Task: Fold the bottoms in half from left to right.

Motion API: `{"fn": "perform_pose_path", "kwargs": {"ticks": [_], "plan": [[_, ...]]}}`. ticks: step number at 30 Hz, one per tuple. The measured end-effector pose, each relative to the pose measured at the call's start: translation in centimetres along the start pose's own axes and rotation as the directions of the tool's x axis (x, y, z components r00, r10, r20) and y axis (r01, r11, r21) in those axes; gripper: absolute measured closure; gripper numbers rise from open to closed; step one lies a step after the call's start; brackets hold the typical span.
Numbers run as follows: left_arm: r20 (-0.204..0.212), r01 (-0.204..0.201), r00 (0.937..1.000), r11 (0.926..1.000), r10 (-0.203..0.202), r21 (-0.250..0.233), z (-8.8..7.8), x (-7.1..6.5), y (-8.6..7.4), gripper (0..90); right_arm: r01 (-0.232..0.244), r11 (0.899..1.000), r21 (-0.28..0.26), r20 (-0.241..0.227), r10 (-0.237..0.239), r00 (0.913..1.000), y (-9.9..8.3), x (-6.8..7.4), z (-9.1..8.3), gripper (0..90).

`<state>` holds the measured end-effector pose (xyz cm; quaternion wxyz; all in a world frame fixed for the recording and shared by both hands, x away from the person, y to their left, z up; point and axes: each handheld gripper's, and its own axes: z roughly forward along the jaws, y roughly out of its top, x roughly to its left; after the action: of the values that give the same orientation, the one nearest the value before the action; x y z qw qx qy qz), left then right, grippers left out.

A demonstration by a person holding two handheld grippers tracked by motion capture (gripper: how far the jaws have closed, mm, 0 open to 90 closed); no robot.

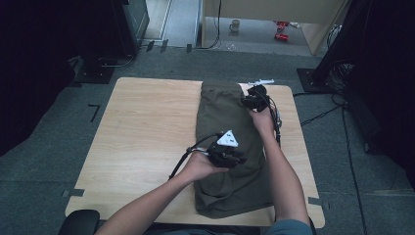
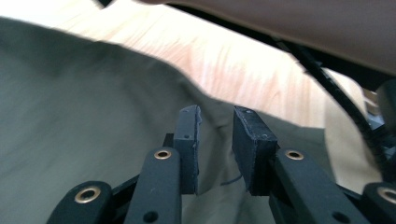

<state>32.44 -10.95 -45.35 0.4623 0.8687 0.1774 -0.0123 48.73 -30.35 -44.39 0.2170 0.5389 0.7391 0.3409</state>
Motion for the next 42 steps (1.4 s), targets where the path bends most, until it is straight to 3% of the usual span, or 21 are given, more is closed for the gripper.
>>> {"fn": "perform_pose_path", "kwargs": {"ticks": [4,7,12,14,17,24,28,35,39,42], "plan": [[-0.026,0.004,0.9997,1.0000,-0.004,0.006,-0.9,1.3,-0.3,73.8,-0.007,1.000,0.019,-0.029,0.007,0.9996,-0.2,0.4,-0.3,75.3],[-0.044,0.003,0.9990,0.9999,-0.003,0.012,-1.8,2.5,-0.8,73.8,0.002,1.000,-0.007,-0.036,-0.003,0.9994,-0.5,0.7,-0.8,75.8],[-0.079,0.036,0.9963,0.9992,-0.035,0.016,-2.8,4.6,-1.7,73.5,0.018,0.999,-0.039,-0.075,-0.021,0.9970,-1.6,1.1,-2.1,74.7],[-0.092,0.039,0.9951,0.9989,-0.036,0.027,-3.0,5.3,-2.1,72.3,0.034,0.999,-0.030,-0.082,-0.037,0.9959,-2.2,1.2,-2.3,73.6],[-0.108,0.074,0.9917,0.9965,-0.069,0.038,-3.2,6.4,-3.2,69.6,0.044,0.999,-0.032,-0.100,-0.047,0.9939,-3.6,1.5,-2.7,70.8],[-0.136,0.103,0.9863,0.9927,-0.094,0.063,-3.0,7.3,-4.6,65.9,0.058,0.998,-0.018,-0.130,-0.060,0.9897,-6.0,1.8,-2.7,66.6],[-0.130,0.132,0.9844,0.9870,-0.119,0.092,-2.6,7.8,-5.5,63.4,0.077,0.997,0.008,-0.139,-0.075,0.9875,-7.8,1.8,-2.5,63.2],[-0.138,0.099,0.9867,0.9905,-0.085,0.096,-2.2,8.1,-6.9,61.6,0.110,0.992,0.055,-0.138,-0.101,0.9852,-10.2,1.6,-1.7,55.7],[-0.143,0.080,0.9875,0.9924,-0.066,0.094,-2.3,8.1,-7.0,62.8,0.149,0.989,0.017,-0.135,-0.145,0.9801,-11.1,1.8,-1.6,51.4],[-0.148,0.062,0.9878,0.9941,-0.048,0.089,-2.4,8.1,-7.2,63.4,0.138,0.990,-0.009,-0.132,-0.138,0.9816,-11.5,2.0,-1.6,50.2]]}}
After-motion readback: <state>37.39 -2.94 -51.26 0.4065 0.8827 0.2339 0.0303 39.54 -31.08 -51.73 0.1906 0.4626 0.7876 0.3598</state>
